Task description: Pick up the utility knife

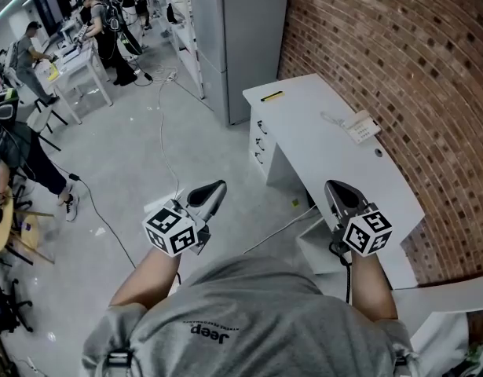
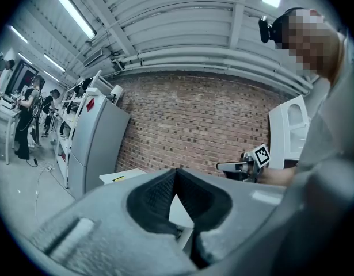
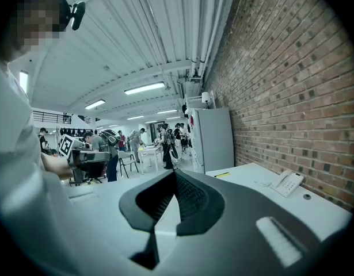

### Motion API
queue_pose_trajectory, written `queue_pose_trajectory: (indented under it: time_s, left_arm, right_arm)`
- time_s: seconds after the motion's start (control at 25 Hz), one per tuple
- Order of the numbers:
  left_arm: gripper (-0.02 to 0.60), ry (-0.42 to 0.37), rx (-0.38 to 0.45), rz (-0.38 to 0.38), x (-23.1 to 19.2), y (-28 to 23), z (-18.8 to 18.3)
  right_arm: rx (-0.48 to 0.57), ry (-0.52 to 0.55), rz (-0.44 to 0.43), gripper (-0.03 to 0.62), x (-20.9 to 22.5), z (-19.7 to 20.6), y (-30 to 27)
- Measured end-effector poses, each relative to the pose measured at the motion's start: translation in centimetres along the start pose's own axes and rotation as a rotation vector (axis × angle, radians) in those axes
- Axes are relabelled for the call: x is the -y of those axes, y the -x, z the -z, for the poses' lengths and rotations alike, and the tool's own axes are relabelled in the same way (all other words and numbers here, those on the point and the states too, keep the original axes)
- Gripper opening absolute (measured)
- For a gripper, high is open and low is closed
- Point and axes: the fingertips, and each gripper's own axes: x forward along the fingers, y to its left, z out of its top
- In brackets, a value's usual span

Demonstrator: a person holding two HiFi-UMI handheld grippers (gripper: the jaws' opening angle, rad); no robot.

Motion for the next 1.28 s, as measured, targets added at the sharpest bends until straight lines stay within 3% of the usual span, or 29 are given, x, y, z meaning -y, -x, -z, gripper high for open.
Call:
queue_pose_trajectory:
  time_s: [0.28, 0.6, 0.76, 0.96, 1.28]
  left_arm:
    - [-0.002, 0.009, -0.007, -0.021, 2.2, -2.8, 1.1]
    - [-0.002, 0.045, -0.002, -0.027, -2.1, -3.9, 0.6]
    - [-0.002, 0.058, -0.003, 0.001, -6.9, -4.9, 0.8]
    - [-0.002, 0.059, 0.010, 0.064, -15.7, -7.1, -0.1]
    - [-0.002, 0.021, -0.023, 0.157, -29.7, -10.2, -6.0]
  right_arm:
    - [0.003, -0.010, -0.031, 0.009, 3.1, 0.6, 1.4]
    - [-0.008, -0.025, -0.031, 0.009, 4.0, 0.3, -2.5]
    - [-0.021, -0.022, -0.011, 0.009, 4.2, 0.4, -6.9]
    - [-0.003, -0.004, 0.034, 0.009, 4.3, -0.9, -15.1]
    - [0.033, -0.006, 0.092, 0.009, 3.3, -6.3, -29.2]
